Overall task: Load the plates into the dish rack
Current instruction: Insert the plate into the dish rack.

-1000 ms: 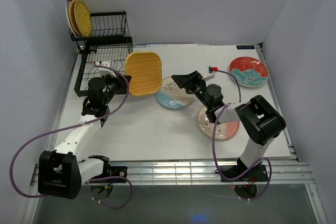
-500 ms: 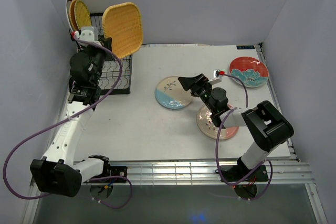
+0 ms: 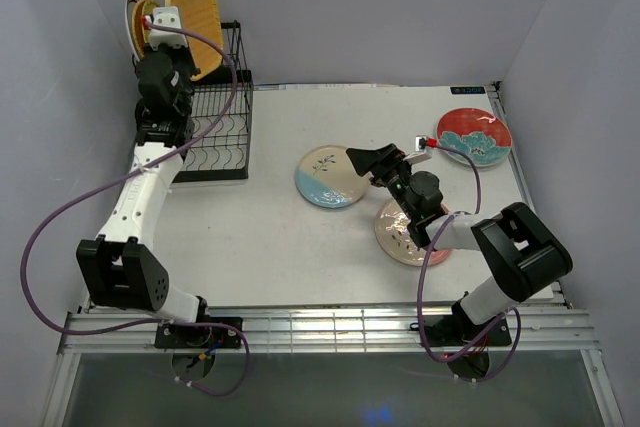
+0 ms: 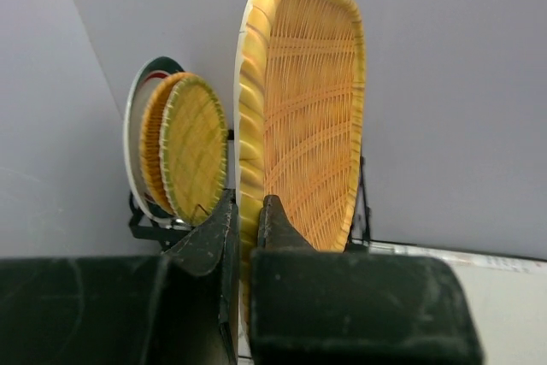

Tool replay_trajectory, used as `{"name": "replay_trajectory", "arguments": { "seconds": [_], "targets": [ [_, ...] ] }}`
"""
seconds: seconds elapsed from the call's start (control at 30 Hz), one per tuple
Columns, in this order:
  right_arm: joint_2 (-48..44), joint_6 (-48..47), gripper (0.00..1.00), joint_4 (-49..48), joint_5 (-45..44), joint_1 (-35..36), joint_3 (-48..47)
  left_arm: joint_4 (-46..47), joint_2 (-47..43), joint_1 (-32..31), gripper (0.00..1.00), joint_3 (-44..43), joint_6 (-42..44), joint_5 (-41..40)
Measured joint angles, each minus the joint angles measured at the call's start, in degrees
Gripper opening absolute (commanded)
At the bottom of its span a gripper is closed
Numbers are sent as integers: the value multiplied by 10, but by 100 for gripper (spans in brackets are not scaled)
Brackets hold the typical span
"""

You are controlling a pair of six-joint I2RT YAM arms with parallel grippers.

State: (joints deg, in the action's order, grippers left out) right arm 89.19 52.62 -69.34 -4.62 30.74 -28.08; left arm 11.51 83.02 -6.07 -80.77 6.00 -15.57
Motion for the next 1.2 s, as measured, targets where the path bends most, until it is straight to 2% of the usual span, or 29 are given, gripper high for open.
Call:
{"name": "replay_trajectory", "arguments": {
  "seconds": [0.33, 0.47, 0.8, 1.2],
  "targets": [
    [-15, -10, 96, 3, -1, 0, 2, 6, 63, 127, 0, -73, 20, 42],
    [-15, -10, 96, 3, -1, 0, 2, 26, 74, 157, 0, -82, 21, 63],
    [-15, -10, 96, 3, 4, 0, 2, 52, 143, 165, 0, -128, 26, 115],
    [-12, -10, 96, 3, 8, -3, 2, 52, 206, 165, 0, -169, 41, 120]
  ]
}}
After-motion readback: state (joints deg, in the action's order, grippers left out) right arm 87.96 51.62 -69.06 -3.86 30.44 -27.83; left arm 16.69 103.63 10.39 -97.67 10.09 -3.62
